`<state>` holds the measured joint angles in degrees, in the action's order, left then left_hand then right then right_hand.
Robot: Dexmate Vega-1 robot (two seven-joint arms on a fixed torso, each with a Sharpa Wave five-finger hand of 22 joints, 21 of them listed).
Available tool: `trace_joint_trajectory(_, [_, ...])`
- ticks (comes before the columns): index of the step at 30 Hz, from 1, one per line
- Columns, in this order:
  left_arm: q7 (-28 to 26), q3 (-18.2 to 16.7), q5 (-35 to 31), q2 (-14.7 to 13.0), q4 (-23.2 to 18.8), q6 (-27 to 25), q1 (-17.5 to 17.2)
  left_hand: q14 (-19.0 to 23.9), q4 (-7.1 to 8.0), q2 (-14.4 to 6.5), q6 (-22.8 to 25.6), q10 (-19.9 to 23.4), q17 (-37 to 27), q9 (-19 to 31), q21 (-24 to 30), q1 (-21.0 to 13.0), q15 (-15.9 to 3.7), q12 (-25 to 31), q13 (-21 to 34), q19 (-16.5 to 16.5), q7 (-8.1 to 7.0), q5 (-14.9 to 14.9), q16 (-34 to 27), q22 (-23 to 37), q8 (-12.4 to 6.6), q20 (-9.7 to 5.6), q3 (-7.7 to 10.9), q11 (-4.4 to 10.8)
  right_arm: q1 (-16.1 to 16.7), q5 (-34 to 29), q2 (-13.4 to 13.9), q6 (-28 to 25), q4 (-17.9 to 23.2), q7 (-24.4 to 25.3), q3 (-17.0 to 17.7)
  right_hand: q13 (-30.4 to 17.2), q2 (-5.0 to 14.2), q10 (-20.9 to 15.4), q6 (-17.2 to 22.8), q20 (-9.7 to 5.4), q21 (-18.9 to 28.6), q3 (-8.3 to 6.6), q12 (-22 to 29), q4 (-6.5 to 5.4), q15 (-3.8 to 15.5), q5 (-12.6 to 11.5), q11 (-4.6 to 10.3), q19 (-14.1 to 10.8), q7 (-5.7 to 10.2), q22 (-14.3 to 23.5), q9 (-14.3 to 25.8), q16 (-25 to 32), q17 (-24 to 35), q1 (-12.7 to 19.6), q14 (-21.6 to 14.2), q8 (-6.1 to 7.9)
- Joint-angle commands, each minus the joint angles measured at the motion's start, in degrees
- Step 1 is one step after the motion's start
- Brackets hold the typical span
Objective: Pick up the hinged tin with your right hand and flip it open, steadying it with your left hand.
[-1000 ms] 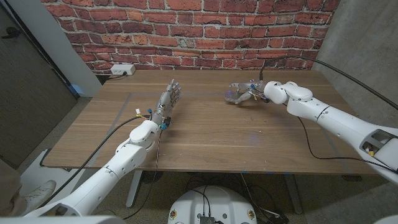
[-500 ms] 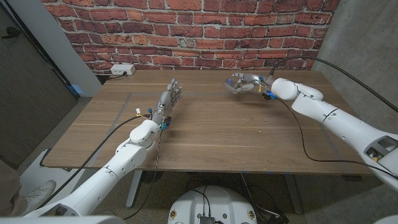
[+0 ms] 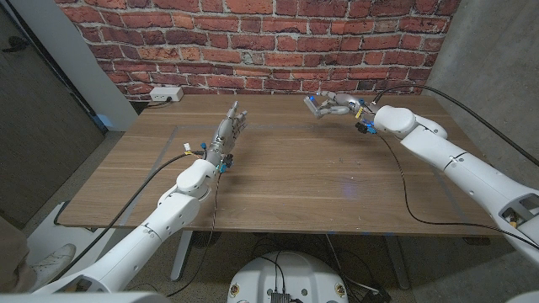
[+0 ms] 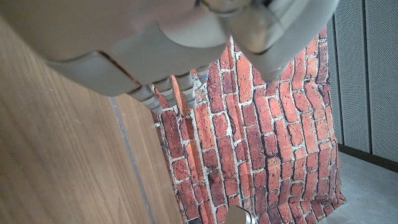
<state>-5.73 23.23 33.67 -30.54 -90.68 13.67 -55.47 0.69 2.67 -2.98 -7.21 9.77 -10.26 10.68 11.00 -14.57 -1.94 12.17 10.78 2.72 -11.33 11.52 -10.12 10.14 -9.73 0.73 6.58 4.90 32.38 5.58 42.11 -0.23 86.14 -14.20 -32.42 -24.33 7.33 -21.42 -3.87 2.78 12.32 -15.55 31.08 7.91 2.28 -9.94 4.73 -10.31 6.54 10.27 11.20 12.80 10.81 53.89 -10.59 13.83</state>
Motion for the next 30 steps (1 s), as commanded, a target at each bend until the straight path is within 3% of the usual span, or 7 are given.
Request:
trace_joint_trajectory(1, [-0.36, -0.12, -1.15, 0.35, -1.03, 1.51, 0.34, -0.37, -0.48, -0.48, -0.54, 0.25, -0.17, 0.05, 0.01, -0.43, -2.12, -0.15, 0.33, -0.22, 0.04, -0.16, -0.06, 0.12, -0.37, -0.05, 0.15, -0.26, 2.73, 5.83, 0.76, -1.47, 3.12, 3.16, 1.60, -0.85, 0.24, -8.25, 0.35, 0.32, 0.18, 0.15, 0.47, 0.00, 6.49, -0.28, 7.86, -0.22, 0.04, 0.14, 0.11, 0.05, 0.12, -0.19, -0.46, 0.45])
trace_joint_trajectory(5, [-0.96, -0.10, -1.53, 0.53, -1.42, 1.48, 0.33, -0.48, -0.59, -0.53, -0.59, 0.24, -0.17, 0.04, 0.01, -0.63, -2.20, -0.16, 0.33, -0.30, 0.07, -0.17, -0.08, 0.12, -0.47, -0.15, 0.22, -0.17, 3.35, 6.70, 0.73, -3.02, 4.17, 4.59, 1.79, -0.92, 0.19, -8.43, 0.58, 0.35, 0.19, 0.22, 0.51, 0.00, 6.41, -0.27, 7.88, -0.33, 0.04, 0.14, 0.10, 0.09, 0.12, -0.20, -0.60, 0.49])
trace_joint_trajectory(9, [-2.58, -0.09, -2.65, 0.45, -2.33, 0.71, 0.22, -2.77, -1.06, -0.69, -0.35, 0.58, -0.14, 0.00, -0.17, -1.45, -4.47, -0.03, 0.32, -1.26, 0.44, -0.32, 0.35, 0.12, -1.01, -3.32, 0.43, -0.28, 4.15, 7.98, 0.59, -4.96, 5.50, 5.84, 2.05, -1.00, 0.13, -8.69, 0.72, 0.42, 0.17, 0.28, 0.58, 0.03, 6.31, -0.27, 7.88, -0.39, 0.04, 0.14, 0.10, 0.16, 0.10, -0.17, -0.82, 0.49])
trace_joint_trajectory(12, [-2.73, -0.16, -2.63, 0.54, -2.49, 0.68, 0.26, -3.38, -1.14, -0.74, -0.17, 0.82, -0.14, 0.00, -0.26, -1.60, -4.57, 0.07, 0.32, -1.75, 0.73, -0.35, 0.36, 0.12, -1.14, -3.95, 0.46, -0.05, 4.20, 8.05, 0.76, -5.18, 5.75, 5.97, 1.67, -1.06, 0.14, -8.80, 0.79, 0.55, 0.14, 0.30, 0.59, 0.06, 6.22, -0.28, 7.88, -0.41, -0.09, 0.14, 0.10, 0.13, 0.09, -0.11, -0.76, 0.48])
trace_joint_trajectory(16, [-3.48, 0.11, -4.23, -0.33, -3.42, -0.60, 0.72, -3.69, -3.33, -2.97, -0.66, 0.98, 0.06, -0.04, -0.10, -5.99, -3.87, 0.12, 0.30, -1.99, 1.27, -0.17, -0.02, 0.00, -1.28, -3.24, 2.81, -0.19, 4.29, 9.42, 0.47, -4.93, 5.24, 5.46, 1.61, -1.14, 0.39, -8.84, 0.79, 0.65, 0.11, 0.17, 0.57, 0.12, 6.15, -0.38, 7.87, -0.42, -0.14, 0.14, 0.10, 0.10, 0.09, 0.13, -0.71, 0.43])
trace_joint_trajectory(21, [-2.98, 0.52, -5.05, -0.72, -3.42, -1.18, 1.66, -3.72, -6.00, -4.98, -1.97, 1.13, 0.14, -0.01, 0.10, -10.95, -3.39, 0.14, 0.29, -1.93, 1.25, -0.28, -0.20, -0.03, -1.11, -2.20, 5.47, 1.21, 4.40, 10.88, 0.22, -4.72, 5.46, 4.90, 1.54, -1.20, 0.35, -8.84, 0.77, 0.73, 0.09, 0.24, 0.52, 0.11, 5.96, -0.39, 7.85, -0.45, -0.21, 0.14, 0.10, 0.08, 0.09, 0.11, -0.69, 0.37])
trace_joint_trajectory(30, [-1.21, 1.28, -5.88, -1.17, -2.55, -1.62, 3.48, -4.83, -8.54, -4.21, -3.93, 0.59, 0.13, 0.06, -0.09, -14.57, -2.23, -0.08, 0.32, -2.82, 1.46, -0.58, 0.02, 0.00, -0.85, -0.54, 6.61, 2.36, 4.14, 13.93, -0.43, -3.00, 5.13, 2.49, 1.46, -1.31, 0.13, -8.90, 0.86, 0.85, 0.03, 0.44, 0.46, 0.07, 5.91, -0.38, 7.84, -0.47, -0.37, 0.14, 0.09, 0.06, 0.07, -0.03, -0.67, 0.32])
